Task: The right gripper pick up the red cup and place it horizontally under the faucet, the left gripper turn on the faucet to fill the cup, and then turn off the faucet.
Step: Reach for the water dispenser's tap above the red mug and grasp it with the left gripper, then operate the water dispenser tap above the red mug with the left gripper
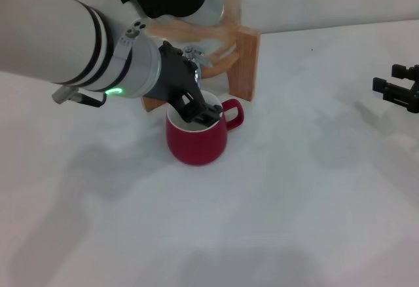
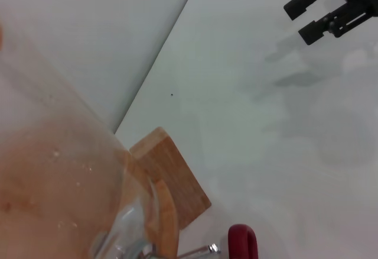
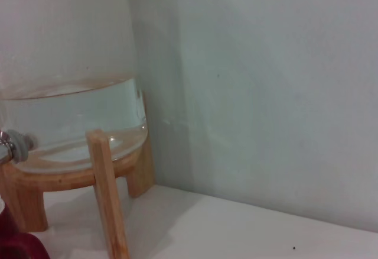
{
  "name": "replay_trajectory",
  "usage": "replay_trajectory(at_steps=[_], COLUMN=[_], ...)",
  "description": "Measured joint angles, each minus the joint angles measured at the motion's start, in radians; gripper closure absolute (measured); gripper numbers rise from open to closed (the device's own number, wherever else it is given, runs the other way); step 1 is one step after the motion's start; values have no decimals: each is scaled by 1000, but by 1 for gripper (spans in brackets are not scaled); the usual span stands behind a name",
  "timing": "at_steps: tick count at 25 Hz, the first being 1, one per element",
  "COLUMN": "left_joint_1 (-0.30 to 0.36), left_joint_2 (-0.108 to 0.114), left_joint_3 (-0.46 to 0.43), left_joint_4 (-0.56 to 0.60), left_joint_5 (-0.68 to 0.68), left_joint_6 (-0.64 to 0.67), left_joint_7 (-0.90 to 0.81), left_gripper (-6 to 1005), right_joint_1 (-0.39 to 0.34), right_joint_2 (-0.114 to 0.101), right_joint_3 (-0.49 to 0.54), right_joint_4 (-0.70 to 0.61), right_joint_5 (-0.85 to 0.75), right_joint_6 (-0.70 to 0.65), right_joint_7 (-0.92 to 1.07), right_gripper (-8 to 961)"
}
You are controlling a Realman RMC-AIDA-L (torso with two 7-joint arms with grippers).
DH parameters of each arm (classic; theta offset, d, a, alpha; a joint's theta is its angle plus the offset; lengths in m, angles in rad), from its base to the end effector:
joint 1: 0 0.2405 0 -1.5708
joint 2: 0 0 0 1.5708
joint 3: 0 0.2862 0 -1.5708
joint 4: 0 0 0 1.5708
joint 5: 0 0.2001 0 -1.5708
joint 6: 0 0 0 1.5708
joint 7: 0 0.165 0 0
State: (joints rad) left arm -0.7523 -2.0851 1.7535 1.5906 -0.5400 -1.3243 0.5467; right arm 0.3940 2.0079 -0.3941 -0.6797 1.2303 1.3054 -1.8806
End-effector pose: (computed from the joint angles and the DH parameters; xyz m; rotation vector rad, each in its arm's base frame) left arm -0.0681 0.3706 -0.0743 -2.6673 -0.0828 0.2930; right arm 0.3739 0.3519 0.0662 -2.1042 0.7095 0.5564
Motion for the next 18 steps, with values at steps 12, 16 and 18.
replay_trajectory(at_steps=[12, 16, 18], left_joint_1=[-41, -45, -46], left_joint_2=[-2, -3, -2], left_joint_3=[8, 8, 8], left_joint_4=[-56, -65, -67], left_joint_5=[-10, -10, -9], left_joint_6=[16, 25, 25], left_joint_7=[7, 7, 7], left_gripper=[201, 201, 200], right_joint_1=[-1, -1, -1], right_joint_2=[0, -1, -1], right_joint_3=[3, 3, 3], right_joint_4=[5, 5, 4], right_joint_5=[0, 0, 0], right_joint_6=[0, 0, 0], right_joint_7=[0, 0, 0], right_gripper=[405, 405, 405])
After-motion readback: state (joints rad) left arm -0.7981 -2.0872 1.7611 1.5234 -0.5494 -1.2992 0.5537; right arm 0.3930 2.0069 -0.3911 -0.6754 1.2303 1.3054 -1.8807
